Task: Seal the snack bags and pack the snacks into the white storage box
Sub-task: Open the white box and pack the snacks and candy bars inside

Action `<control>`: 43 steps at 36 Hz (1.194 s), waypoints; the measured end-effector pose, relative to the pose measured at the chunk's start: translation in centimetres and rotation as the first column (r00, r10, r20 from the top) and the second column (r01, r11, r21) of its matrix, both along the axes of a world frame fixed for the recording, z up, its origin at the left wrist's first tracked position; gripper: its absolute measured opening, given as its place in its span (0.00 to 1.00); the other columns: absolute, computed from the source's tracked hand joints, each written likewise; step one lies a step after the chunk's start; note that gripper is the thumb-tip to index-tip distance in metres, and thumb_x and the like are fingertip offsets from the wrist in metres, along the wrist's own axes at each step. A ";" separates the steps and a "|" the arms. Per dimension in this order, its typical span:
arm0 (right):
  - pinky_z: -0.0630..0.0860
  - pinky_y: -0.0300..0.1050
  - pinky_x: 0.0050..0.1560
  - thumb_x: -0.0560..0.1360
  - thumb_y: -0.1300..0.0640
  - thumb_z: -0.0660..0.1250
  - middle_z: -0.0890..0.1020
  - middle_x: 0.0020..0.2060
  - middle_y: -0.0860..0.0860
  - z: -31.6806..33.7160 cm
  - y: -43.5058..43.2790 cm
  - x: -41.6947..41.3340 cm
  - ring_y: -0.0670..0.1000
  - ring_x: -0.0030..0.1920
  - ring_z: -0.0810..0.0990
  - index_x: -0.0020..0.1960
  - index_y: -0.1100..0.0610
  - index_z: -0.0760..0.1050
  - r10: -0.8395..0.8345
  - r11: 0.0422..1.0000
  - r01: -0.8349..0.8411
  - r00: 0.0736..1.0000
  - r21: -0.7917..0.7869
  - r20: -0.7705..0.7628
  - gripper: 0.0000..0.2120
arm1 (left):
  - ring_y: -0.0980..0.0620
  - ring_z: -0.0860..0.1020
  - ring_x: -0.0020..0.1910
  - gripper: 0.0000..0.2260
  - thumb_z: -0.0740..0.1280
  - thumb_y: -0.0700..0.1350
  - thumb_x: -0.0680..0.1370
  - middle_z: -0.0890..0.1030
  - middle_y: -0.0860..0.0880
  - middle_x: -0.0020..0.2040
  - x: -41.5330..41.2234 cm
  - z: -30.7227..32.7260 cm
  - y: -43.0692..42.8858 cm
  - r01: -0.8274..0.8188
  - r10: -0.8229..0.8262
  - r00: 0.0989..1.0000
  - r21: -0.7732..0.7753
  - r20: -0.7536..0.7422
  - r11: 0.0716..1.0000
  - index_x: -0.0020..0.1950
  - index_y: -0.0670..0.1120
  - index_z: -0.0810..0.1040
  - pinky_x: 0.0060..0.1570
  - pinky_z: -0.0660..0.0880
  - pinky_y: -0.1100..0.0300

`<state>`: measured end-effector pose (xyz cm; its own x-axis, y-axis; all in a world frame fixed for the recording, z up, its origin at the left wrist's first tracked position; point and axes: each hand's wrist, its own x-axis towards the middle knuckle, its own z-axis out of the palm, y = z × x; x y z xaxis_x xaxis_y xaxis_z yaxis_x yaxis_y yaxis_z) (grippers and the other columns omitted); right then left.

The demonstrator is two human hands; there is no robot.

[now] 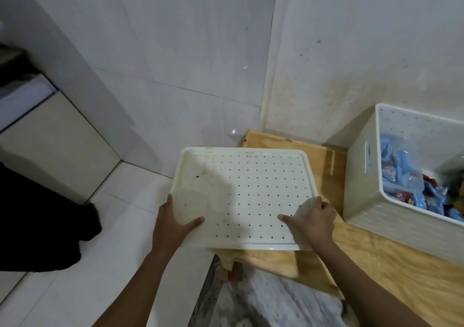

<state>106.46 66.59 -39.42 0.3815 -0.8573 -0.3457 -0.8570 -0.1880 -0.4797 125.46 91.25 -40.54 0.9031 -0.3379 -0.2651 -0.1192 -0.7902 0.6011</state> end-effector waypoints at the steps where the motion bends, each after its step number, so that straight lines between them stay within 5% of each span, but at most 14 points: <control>1: 0.68 0.60 0.64 0.54 0.35 0.77 0.61 0.68 0.61 0.6 0.2 0.6 0.62 0.68 0.62 0.71 0.61 0.55 0.006 1.000 -0.005 0.999 -0.010 0.035 0.57 | 0.43 0.69 0.64 0.50 0.76 0.62 0.61 0.67 0.43 0.67 0.3 0.8 0.5 -0.014 0.014 1.000 -0.011 0.014 1.000 0.74 0.46 0.55 0.57 0.73 0.46; 5: 0.69 0.60 0.64 0.54 0.35 0.77 0.63 0.67 0.60 4.4 0.6 3.0 0.60 0.67 0.64 0.70 0.59 0.55 0.046 0.996 -0.033 0.988 -0.087 0.147 0.56 | 0.44 0.72 0.60 0.47 0.73 0.67 0.57 0.71 0.45 0.62 1.4 4.5 1.9 -0.081 0.088 0.992 -0.078 0.088 0.994 0.69 0.48 0.61 0.51 0.74 0.47; 11: 0.64 0.57 0.69 0.61 0.39 0.76 0.59 0.70 0.61 12.2 -0.4 3.3 0.61 0.71 0.59 0.73 0.61 0.53 0.035 0.965 0.053 0.943 -0.256 0.330 0.53 | 0.44 0.71 0.63 0.52 0.69 0.72 0.53 0.70 0.46 0.65 1.4 11.1 0.1 -0.118 0.163 0.971 -0.242 0.176 0.963 0.72 0.51 0.59 0.55 0.74 0.44; 18: 0.64 0.63 0.66 0.63 0.38 0.74 0.62 0.68 0.63 17.5 -5.5 -3.6 0.64 0.68 0.61 0.69 0.63 0.57 -0.104 0.881 0.285 0.895 -0.378 0.433 0.47 | 0.45 0.66 0.70 0.49 0.74 0.62 0.63 0.63 0.46 0.72 -3.0 16.1 -8.5 0.050 0.064 0.958 -0.385 0.278 0.922 0.76 0.50 0.53 0.63 0.69 0.47; 26: 0.76 0.63 0.51 0.62 0.39 0.74 0.71 0.57 0.65 17.4 -11.6 -17.8 0.66 0.56 0.72 0.51 0.60 0.63 -0.335 0.818 0.467 0.861 -0.335 0.381 0.33 | 0.46 0.64 0.71 0.47 0.71 0.64 0.65 0.60 0.48 0.74 -12.3 15.7 -19.3 0.305 -0.237 0.944 -0.336 0.229 0.891 0.76 0.52 0.51 0.63 0.68 0.53; 31: 0.70 0.64 0.60 0.64 0.35 0.71 0.71 0.62 0.63 16.3 -14.1 -25.2 0.65 0.62 0.70 0.63 0.63 0.67 -0.446 0.817 0.475 0.880 -0.328 0.165 0.39 | 0.47 0.69 0.66 0.46 0.74 0.63 0.62 0.67 0.48 0.70 -17.0 13.9 -24.8 0.382 -0.357 0.924 -0.286 0.137 0.879 0.73 0.51 0.56 0.61 0.73 0.48; 36: 0.65 0.60 0.62 0.68 0.37 0.68 0.74 0.57 0.60 15.1 -16.7 -30.0 0.61 0.60 0.70 0.57 0.60 0.71 -0.457 0.829 0.441 0.889 -0.343 0.039 0.30 | 0.47 0.67 0.69 0.48 0.72 0.65 0.62 0.65 0.49 0.72 -20.8 12.4 -28.8 0.437 -0.424 0.899 -0.209 0.107 0.875 0.74 0.50 0.53 0.64 0.70 0.47; 43: 0.78 0.55 0.45 0.66 0.31 0.60 0.73 0.56 0.59 12.3 -20.5 -31.5 0.59 0.48 0.76 0.55 0.58 0.65 -0.403 0.841 0.383 0.915 -0.381 0.030 0.33 | 0.47 0.71 0.65 0.43 0.68 0.67 0.66 0.68 0.47 0.69 -23.2 12.0 -32.4 0.432 -0.409 0.893 -0.105 0.189 0.896 0.73 0.48 0.55 0.57 0.74 0.51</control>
<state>74.92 46.12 -27.15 -0.0239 -0.9995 0.0186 -0.9176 0.0145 -0.3973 102.31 58.90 -28.51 0.6937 -0.7183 -0.0529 -0.5236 -0.5534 0.6477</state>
